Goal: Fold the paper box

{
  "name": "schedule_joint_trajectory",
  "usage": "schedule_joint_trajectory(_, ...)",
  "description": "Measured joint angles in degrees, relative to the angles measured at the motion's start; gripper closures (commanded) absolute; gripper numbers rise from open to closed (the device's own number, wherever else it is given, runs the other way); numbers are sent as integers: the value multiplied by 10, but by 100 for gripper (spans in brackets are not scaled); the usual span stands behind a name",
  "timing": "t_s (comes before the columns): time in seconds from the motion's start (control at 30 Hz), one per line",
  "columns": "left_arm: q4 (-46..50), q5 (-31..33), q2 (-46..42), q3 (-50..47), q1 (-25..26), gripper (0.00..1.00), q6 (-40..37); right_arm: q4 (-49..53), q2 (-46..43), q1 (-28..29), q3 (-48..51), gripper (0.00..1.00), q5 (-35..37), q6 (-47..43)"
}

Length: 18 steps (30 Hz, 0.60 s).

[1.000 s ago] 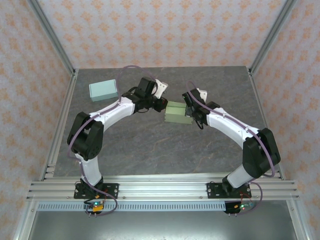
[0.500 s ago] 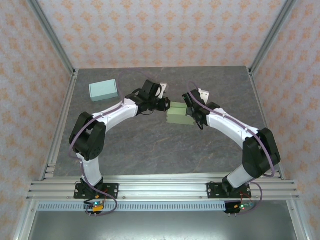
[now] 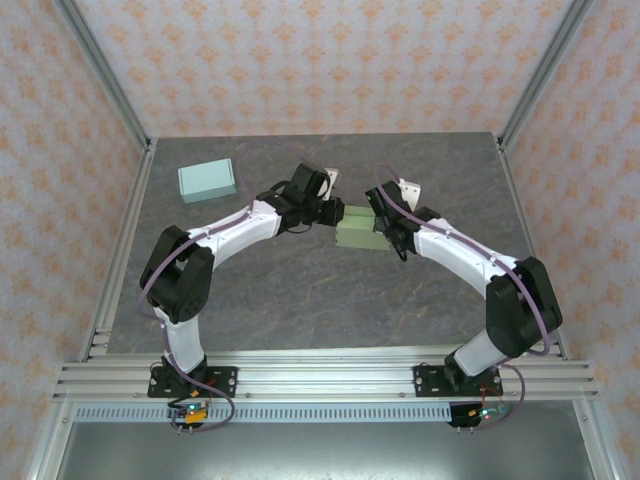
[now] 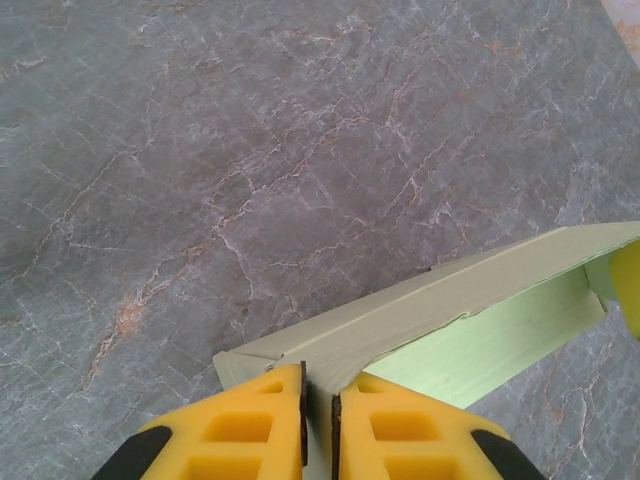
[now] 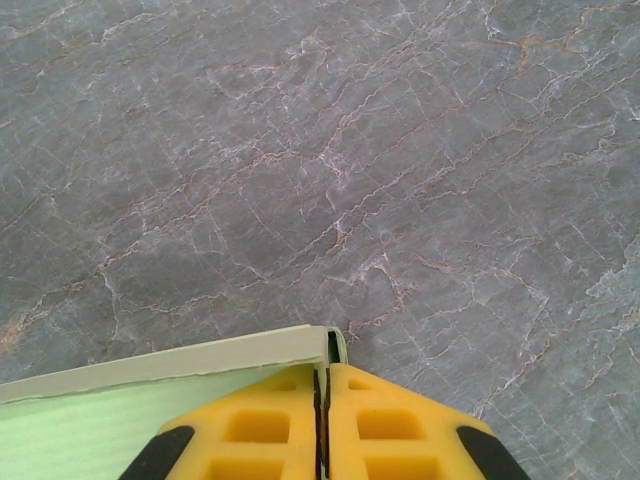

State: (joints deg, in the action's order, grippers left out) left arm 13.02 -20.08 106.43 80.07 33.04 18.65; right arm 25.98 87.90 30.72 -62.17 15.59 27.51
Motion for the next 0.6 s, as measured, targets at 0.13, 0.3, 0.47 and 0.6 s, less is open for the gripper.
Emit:
schedule_joint_trajectory(0.13,-12,-2,0,-7,0,85,15,-18,-6,0,14,91,2,0)
schedule_joint_trajectory(0.3,-10,-9,0,-8,3,76,40,-33,-16,0,30,91,6,0)
schedule_joint_trajectory(0.47,5,-9,0,-7,7,82,45,-40,-19,0,36,91,7,-1)
schedule_joint_trajectory(0.6,9,-7,0,-7,7,90,46,-42,-19,0,36,91,7,-1)
